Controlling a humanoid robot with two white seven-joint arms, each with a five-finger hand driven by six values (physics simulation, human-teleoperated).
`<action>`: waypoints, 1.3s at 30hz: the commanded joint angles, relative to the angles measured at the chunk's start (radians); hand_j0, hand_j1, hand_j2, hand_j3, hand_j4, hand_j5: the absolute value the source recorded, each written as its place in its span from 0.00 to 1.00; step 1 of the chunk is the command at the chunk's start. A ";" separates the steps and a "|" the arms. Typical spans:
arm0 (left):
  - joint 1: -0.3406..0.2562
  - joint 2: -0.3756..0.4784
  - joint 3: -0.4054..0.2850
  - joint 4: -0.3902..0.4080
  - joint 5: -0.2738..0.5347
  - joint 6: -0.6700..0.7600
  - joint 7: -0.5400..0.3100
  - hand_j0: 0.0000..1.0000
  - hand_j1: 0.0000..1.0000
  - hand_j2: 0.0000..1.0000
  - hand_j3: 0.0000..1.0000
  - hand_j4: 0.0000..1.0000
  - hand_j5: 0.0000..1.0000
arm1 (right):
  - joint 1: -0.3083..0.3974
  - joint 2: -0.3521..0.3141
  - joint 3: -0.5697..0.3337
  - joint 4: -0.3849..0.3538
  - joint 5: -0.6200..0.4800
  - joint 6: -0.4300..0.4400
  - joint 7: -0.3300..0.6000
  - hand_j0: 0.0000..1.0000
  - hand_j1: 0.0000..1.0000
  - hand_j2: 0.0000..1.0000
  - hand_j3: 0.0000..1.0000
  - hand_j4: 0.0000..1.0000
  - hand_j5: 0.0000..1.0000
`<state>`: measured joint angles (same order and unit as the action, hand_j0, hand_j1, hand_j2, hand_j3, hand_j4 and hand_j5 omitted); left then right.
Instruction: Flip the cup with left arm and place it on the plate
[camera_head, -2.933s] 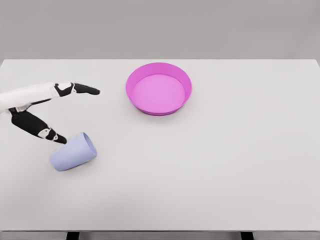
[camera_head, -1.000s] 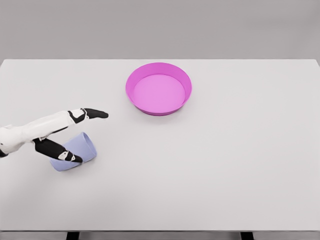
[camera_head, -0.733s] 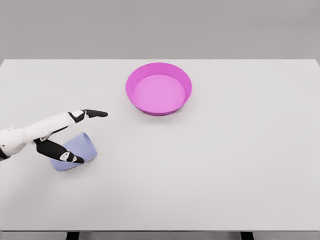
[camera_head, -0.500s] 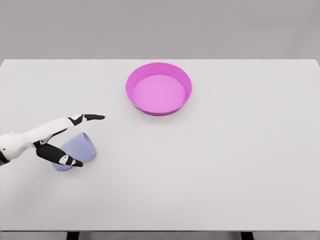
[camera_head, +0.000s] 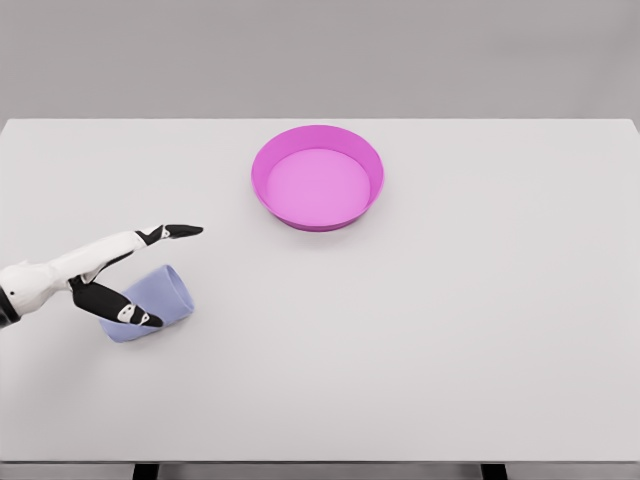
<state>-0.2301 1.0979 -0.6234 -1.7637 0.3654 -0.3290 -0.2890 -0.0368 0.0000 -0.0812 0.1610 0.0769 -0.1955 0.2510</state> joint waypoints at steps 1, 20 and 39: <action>0.000 0.002 0.001 0.000 0.006 0.064 0.001 1.00 1.00 1.00 1.00 1.00 1.00 | 0.000 0.000 0.000 0.000 0.000 -0.001 0.001 1.00 1.00 1.00 1.00 1.00 1.00; 0.012 -0.018 -0.009 0.000 -0.005 0.104 -0.001 1.00 1.00 1.00 1.00 1.00 1.00 | -0.002 0.000 0.000 0.000 0.000 0.001 0.001 1.00 1.00 1.00 1.00 1.00 1.00; 0.017 -0.035 -0.015 0.000 -0.017 0.217 -0.001 1.00 1.00 1.00 1.00 1.00 1.00 | 0.000 0.000 0.000 0.000 0.000 -0.001 -0.001 1.00 1.00 1.00 1.00 1.00 1.00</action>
<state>-0.2117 1.0620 -0.6376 -1.7637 0.3445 -0.1152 -0.2901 -0.0368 0.0000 -0.0812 0.1610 0.0766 -0.1955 0.2507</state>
